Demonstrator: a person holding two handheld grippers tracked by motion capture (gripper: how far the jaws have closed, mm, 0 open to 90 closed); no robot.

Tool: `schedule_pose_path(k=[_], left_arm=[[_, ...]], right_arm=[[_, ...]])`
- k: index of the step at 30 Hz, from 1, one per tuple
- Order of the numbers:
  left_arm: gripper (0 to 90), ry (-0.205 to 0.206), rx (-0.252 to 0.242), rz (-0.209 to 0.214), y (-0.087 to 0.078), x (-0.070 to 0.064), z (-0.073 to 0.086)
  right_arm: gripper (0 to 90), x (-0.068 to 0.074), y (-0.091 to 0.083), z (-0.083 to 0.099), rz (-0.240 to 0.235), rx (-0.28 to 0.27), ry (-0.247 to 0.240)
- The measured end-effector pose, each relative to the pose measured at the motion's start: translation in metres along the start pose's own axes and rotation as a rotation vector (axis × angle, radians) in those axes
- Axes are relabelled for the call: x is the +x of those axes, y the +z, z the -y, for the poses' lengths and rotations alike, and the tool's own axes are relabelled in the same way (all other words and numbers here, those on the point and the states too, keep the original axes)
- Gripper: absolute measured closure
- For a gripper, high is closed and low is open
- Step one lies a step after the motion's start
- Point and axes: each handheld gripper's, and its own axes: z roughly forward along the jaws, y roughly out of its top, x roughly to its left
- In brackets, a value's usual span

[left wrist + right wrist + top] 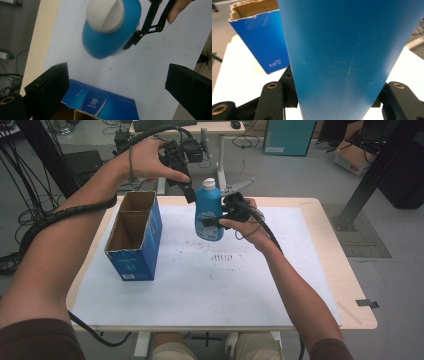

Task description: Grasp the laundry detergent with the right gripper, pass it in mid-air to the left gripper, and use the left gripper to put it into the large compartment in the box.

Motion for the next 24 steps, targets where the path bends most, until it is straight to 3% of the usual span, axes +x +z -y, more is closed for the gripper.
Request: schedule_pose_path(k=[6, 7, 11, 12, 14, 15, 24], left_arm=[[5.7, 0.025, 0.008, 0.021, 0.003, -0.007, 0.0], [5.7, 0.051, 0.025, 0.017, 0.002, -0.006, -0.001], [5.6, 0.046, 0.008, 0.032, 0.005, -0.012, 0.002], [5.6, 0.08, 0.034, 0.037, 0.004, -0.01, 0.002], [5.4, 0.056, 0.016, 0.047, 0.007, -0.014, 0.004], [5.1, 0.089, 0.045, 0.043, 0.007, -0.012, 0.004], [5.1, 0.104, 0.07, 0.055, 0.017, -0.015, 0.006]], right_arm=[[43.3, 0.008, 0.016, -0.003, -0.053, 0.002, -0.017], [43.3, 0.011, 0.021, -0.003, -0.069, 0.007, -0.025], [43.3, 0.015, 0.027, -0.003, -0.095, 0.011, -0.043], [43.3, 0.016, 0.028, -0.003, -0.1, 0.008, -0.04], [43.2, 0.019, 0.031, -0.004, -0.112, 0.004, -0.051], [43.2, 0.019, 0.032, -0.004, -0.118, 0.002, -0.054], [43.2, 0.027, 0.038, -0.007, -0.164, -0.014, -0.086]])
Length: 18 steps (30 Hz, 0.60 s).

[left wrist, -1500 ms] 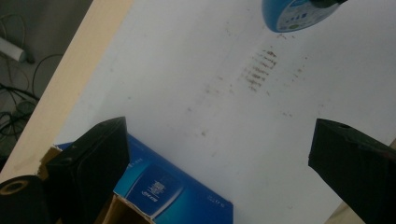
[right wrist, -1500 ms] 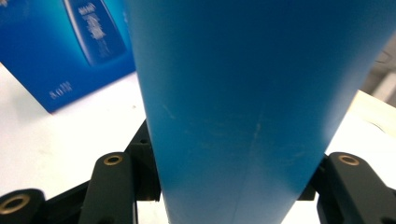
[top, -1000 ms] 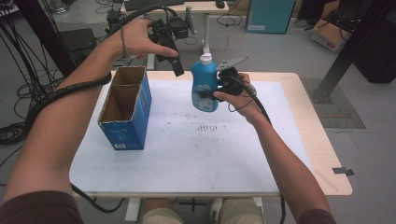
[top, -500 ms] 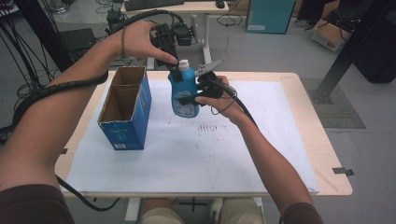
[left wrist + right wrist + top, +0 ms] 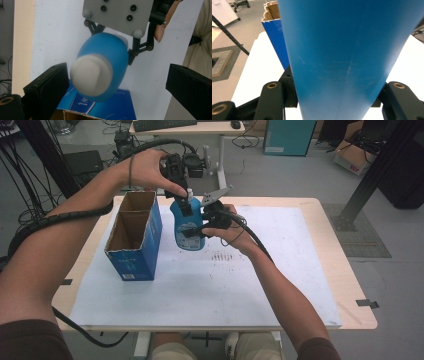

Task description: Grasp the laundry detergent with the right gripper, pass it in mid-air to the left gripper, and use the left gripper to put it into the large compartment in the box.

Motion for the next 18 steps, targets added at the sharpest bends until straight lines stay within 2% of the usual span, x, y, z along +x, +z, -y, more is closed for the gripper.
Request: schedule_pose_path(k=[6, 8, 13, 18], left_arm=[[5.0, -0.004, 0.01, 0.008, 0.005, 0.004, 0.0], [5.1, -0.011, 0.033, 0.006, 0.009, 0.007, 0.001], [5.1, -0.022, 0.021, 0.03, 0.012, 0.013, 0.002], [5.0, -0.031, 0.019, 0.025, 0.013, 0.016, 0.003]], right_arm=[[43.2, 0.002, 0.001, -0.001, -0.009, -0.008, -0.016], [43.2, 0.003, 0.001, -0.002, -0.014, -0.012, -0.021], [43.2, 0.004, 0.001, -0.004, -0.015, -0.019, -0.029], [43.2, 0.003, 0.002, -0.005, -0.007, -0.027, -0.038]])
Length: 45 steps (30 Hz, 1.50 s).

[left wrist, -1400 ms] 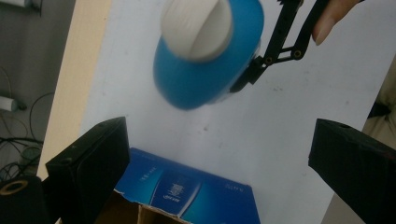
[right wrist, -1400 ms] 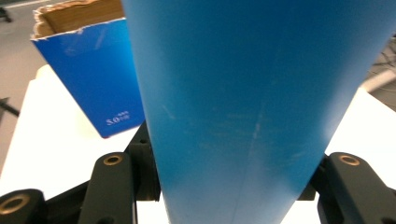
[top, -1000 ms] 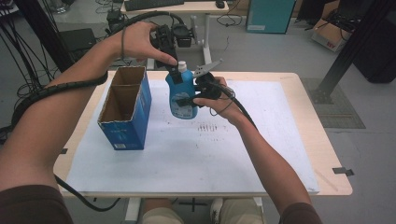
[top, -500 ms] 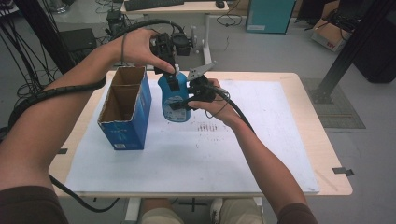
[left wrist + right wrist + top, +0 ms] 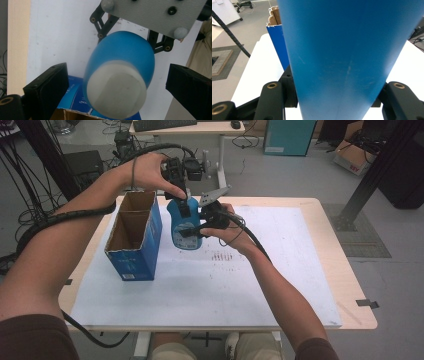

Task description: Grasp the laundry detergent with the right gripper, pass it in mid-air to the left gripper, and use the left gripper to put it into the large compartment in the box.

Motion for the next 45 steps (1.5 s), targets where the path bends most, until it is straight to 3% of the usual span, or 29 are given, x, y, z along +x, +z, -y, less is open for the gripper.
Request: schedule_pose_path(k=[25, 40, 45], left_arm=[[5.0, 0.003, -0.016, 0.006, 0.001, 0.008, -0.003], [4.9, 0.003, 0.016, 0.017, 0.004, 0.012, -0.003], [4.9, -0.001, -0.008, 0.026, 0.006, 0.012, -0.003]], right_arm=[[43.2, -0.008, -0.002, -0.004, 0.017, -0.003, 0.002], [43.2, -0.011, -0.002, -0.005, 0.013, -0.01, -0.007], [43.3, -0.011, -0.002, -0.004, 0.012, -0.008, -0.003]])
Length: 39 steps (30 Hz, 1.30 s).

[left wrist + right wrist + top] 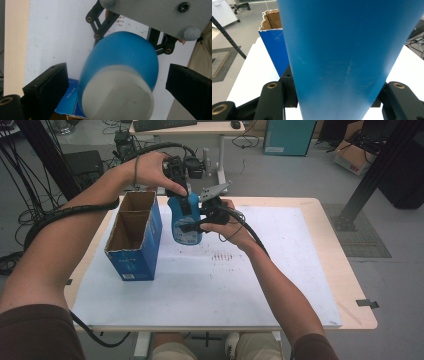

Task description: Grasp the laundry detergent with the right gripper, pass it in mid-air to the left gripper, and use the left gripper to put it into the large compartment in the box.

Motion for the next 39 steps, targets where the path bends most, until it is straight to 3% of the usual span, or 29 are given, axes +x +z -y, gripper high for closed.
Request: schedule_pose_path(k=[9, 13, 33, 39], left_arm=[[4.8, -0.001, 0.001, -0.005, -0.0007, -0.0001, 0.0003], [4.8, 0.002, 0.026, -0.01, -0.0023, -0.0011, 0.0007], [4.8, 0.008, 0.006, 0.003, -0.0014, -0.002, 0.0002], [4.9, 0.007, 0.028, 0.001, -0.001, -0.0012, 0.0002]], right_arm=[[43.2, 0.0005, -0.001, -0.0013, -0.001, -0.005, -0.004], [43.2, 0.0011, -0.001, -0.0015, -0.003, -0.005, -0.004], [43.2, 0.0017, -0.0015, -0.0024, -0.004, -0.011, -0.009], [43.2, 0.0015, -0.0019, -0.0025, -0.011, -0.01, -0.02]])
